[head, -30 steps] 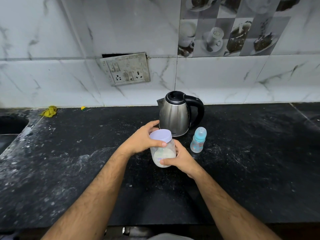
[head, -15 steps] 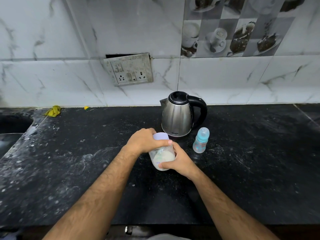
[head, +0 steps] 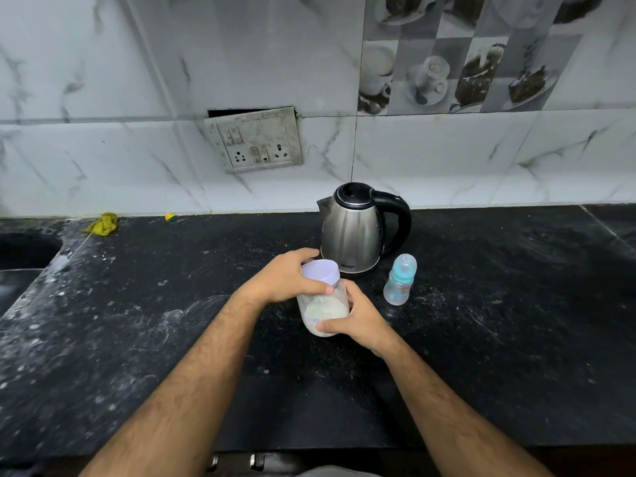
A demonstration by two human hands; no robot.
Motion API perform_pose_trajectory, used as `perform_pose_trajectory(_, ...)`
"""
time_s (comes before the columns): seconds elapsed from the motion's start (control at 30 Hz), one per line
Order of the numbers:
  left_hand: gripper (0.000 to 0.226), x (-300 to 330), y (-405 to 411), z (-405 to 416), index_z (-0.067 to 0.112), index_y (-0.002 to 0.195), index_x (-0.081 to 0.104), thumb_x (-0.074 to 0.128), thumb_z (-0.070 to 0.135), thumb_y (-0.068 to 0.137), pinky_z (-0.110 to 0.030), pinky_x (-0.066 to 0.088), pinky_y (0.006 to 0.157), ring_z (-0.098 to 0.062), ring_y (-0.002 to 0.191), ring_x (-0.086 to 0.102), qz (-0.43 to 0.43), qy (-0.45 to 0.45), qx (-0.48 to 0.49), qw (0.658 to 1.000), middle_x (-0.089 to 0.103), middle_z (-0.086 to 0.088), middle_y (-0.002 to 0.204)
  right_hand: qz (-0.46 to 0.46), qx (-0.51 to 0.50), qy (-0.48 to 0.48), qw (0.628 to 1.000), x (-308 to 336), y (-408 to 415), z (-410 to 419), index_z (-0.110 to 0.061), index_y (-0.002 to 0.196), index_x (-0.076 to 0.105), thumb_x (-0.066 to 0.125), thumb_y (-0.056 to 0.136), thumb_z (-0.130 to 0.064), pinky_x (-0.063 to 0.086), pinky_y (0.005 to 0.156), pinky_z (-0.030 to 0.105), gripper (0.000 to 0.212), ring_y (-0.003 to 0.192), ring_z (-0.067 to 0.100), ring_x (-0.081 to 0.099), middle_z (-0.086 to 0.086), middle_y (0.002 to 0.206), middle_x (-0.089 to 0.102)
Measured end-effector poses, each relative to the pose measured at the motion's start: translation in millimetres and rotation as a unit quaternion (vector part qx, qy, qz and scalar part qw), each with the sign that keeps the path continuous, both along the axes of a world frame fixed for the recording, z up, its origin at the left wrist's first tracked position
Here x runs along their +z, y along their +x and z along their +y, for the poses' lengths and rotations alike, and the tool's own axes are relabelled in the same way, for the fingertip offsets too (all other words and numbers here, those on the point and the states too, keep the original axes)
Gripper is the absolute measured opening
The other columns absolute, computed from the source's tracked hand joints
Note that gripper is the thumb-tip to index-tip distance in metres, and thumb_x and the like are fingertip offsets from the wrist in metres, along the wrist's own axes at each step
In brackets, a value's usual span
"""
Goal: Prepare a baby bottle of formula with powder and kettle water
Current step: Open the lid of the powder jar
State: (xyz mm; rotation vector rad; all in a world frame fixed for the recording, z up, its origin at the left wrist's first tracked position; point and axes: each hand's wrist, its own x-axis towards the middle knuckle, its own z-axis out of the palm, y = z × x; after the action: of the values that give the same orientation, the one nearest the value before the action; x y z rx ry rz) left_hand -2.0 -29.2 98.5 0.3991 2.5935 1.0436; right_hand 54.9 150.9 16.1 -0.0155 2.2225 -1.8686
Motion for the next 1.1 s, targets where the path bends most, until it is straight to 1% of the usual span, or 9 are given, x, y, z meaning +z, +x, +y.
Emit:
perform_pose_trajectory(0.1,0.065,-2.2,-1.8,-2.8,0.020,0.132,0.058,0.082,0.042,0.076,-0.025,0.047,0.097,-0.007,0.113,0.061,-0.001,0.062,0.036,0.997,0.062,0.014,0.123,0.002,-0.008,0.005,1.000,-2.2,0.6,-3.1,-0.022,0.130,0.049,0.086,0.059,-0.006,0.053,0.098,0.039,0.081,0.113,0.017,0.063,0.002,0.122,0.064)
perform_pose_trajectory(0.2,0.020,-7.0,0.4,-10.7,0.029,0.106,0.068,0.070,0.040,0.089,-0.014,0.048,0.071,0.002,0.085,0.065,-0.065,0.234,0.099,0.965,0.071,0.019,0.091,0.006,-0.022,0.016,1.000,-5.6,0.7,-1.9,-0.023,0.128,0.049,0.087,0.062,-0.003,0.051,0.099,0.038,0.078,0.114,0.016,0.061,0.000,0.122,0.064)
perform_pose_trajectory(0.37,0.043,-42.1,0.9,-39.7,0.024,0.130,0.054,0.046,0.052,0.099,-0.031,0.052,0.076,-0.017,0.096,0.067,-0.230,0.453,0.238,0.828,0.067,-0.005,0.117,-0.001,-0.043,0.034,0.998,-11.7,-0.4,2.5,-0.022,0.131,0.047,0.089,0.061,-0.010,0.051,0.100,0.040,0.083,0.113,0.012,0.061,-0.005,0.123,0.062)
perform_pose_trajectory(0.47,0.050,-72.4,1.4,-52.6,0.020,0.132,0.052,0.048,0.055,0.097,-0.037,0.055,0.080,-0.028,0.109,0.068,-0.268,0.494,0.283,0.777,0.068,-0.013,0.123,-0.003,-0.047,0.047,0.998,-14.8,-1.5,1.9,-0.022,0.132,0.045,0.089,0.060,-0.011,0.050,0.102,0.043,0.085,0.115,0.013,0.060,-0.005,0.125,0.061)
perform_pose_trajectory(0.57,0.044,-98.9,-2.1,-59.2,0.011,0.140,0.045,0.055,0.027,0.101,-0.037,0.059,0.077,-0.029,0.099,0.070,-0.257,0.448,0.352,0.780,0.065,-0.019,0.123,0.001,-0.052,0.069,0.996,-18.3,-2.0,-1.7,-0.025,0.131,0.046,0.089,0.060,-0.013,0.050,0.101,0.040,0.084,0.114,0.011,0.059,-0.009,0.123,0.061)
perform_pose_trajectory(0.73,0.044,-129.9,-13.9,-68.3,0.003,0.136,0.050,0.060,0.003,0.093,-0.030,0.060,0.053,-0.035,0.101,0.065,-0.195,0.286,0.427,0.835,0.057,-0.020,0.129,0.008,-0.068,0.113,0.991,-20.8,-3.5,-6.6,-0.028,0.125,0.047,0.091,0.059,-0.020,0.050,0.089,0.026,0.079,0.108,0.009,0.060,-0.011,0.118,0.061)
perform_pose_trajectory(0.87,0.038,-144.4,-25.6,-74.7,0.004,0.121,0.062,0.071,0.011,0.085,-0.046,0.059,0.078,-0.035,0.090,0.065,-0.132,0.088,0.427,0.890,0.067,-0.019,0.111,0.003,-0.067,0.132,0.989,-24.3,-5.1,-8.7,-0.027,0.126,0.045,0.091,0.060,-0.019,0.047,0.085,0.022,0.081,0.108,0.009,0.058,-0.009,0.119,0.060)
perform_pose_trajectory(0.93,0.037,-149.3,-28.7,-77.0,0.006,0.117,0.065,0.075,0.017,0.082,-0.044,0.054,0.089,-0.036,0.100,0.065,-0.117,0.037,0.411,0.903,0.070,-0.017,0.110,-0.004,-0.068,0.128,0.989,-26.2,-5.2,-9.2,-0.028,0.128,0.045,0.091,0.060,-0.019,0.046,0.085,0.019,0.083,0.108,0.006,0.057,-0.011,0.120,0.060)
perform_pose_trajectory(1.1,0.044,-153.6,-28.3,-78.2,0.008,0.118,0.064,0.077,0.028,0.081,-0.039,0.049,0.084,-0.035,0.109,0.062,-0.109,-0.029,0.388,0.915,0.069,-0.014,0.115,-0.004,-0.073,0.125,0.989,-28.4,-6.6,-12.5,-0.031,0.129,0.046,0.091,0.059,-0.018,0.043,0.085,0.014,0.085,0.110,0.001,0.056,-0.015,0.121,0.059)
